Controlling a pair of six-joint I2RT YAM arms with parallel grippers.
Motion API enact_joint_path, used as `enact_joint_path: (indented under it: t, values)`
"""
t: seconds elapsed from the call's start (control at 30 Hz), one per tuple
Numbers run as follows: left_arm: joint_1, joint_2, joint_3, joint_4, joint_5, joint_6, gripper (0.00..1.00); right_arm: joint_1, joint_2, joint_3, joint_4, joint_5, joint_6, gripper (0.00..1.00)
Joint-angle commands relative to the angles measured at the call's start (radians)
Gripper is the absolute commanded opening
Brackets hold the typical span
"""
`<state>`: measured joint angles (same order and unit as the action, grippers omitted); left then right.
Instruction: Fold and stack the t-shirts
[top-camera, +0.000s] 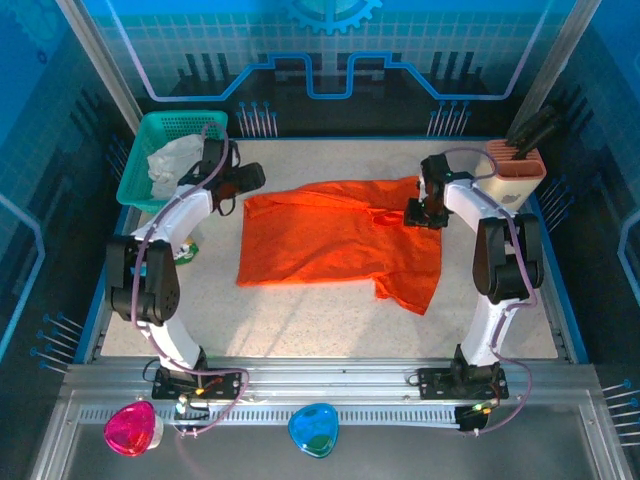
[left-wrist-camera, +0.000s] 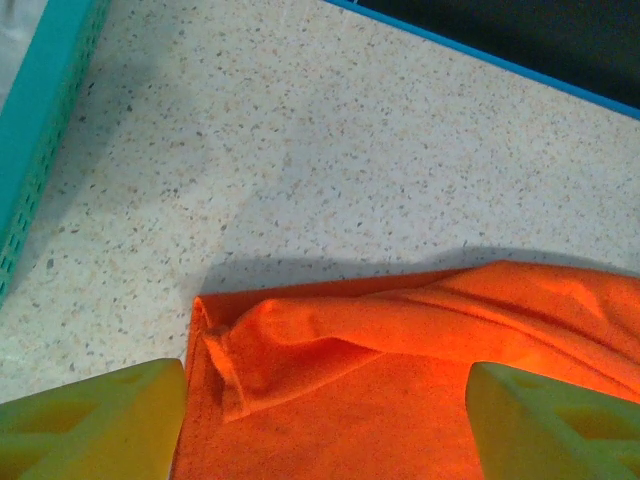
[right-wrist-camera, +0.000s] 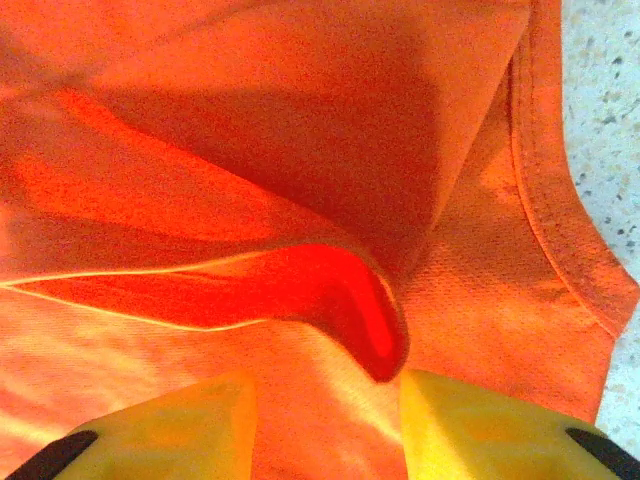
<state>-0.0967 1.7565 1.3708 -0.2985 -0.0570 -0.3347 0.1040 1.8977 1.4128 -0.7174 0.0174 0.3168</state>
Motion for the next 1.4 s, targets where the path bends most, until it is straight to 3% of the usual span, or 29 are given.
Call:
enact_joint_path:
  t: [0.0, 0.13, 0.2, 0.33, 0.5, 0.67, 0.97, 1.37]
  values:
    - [0.000, 0.107, 0.122, -0.119, 0.020, 0.032, 0.66, 0.015, -0.052, 0.089, -0.085, -0.057, 0.009, 0.41]
    - [0.000, 0.271, 0.267, -0.199, 0.025, 0.026, 0.38, 0.054, -0.035, 0.171, -0.105, -0.076, 0.034, 0.36]
    - [0.000, 0.334, 0.323, -0.216, 0.014, 0.023, 0.31, 0.075, -0.017, 0.201, -0.094, -0.071, 0.048, 0.33]
    - [0.000, 0.434, 0.419, -0.236, -0.013, 0.023, 0.23, 0.095, 0.086, 0.311, -0.098, -0.058, 0.069, 0.16]
    - [0.000, 0.532, 0.540, -0.275, -0.009, 0.036, 0.21, 0.099, 0.233, 0.434, -0.128, -0.042, 0.084, 0.00]
    - [0.000, 0.568, 0.590, -0.302, 0.007, 0.056, 0.15, 0.119, 0.245, 0.352, -0.075, -0.080, 0.096, 0.00]
    - [-0.001, 0.434, 0.406, -0.217, 0.054, 0.067, 0.14, 0.150, 0.158, 0.124, 0.041, -0.123, 0.129, 0.00]
    - [-0.015, 0.404, 0.361, -0.225, 0.066, 0.089, 0.12, 0.168, 0.149, 0.037, 0.095, -0.135, 0.168, 0.00]
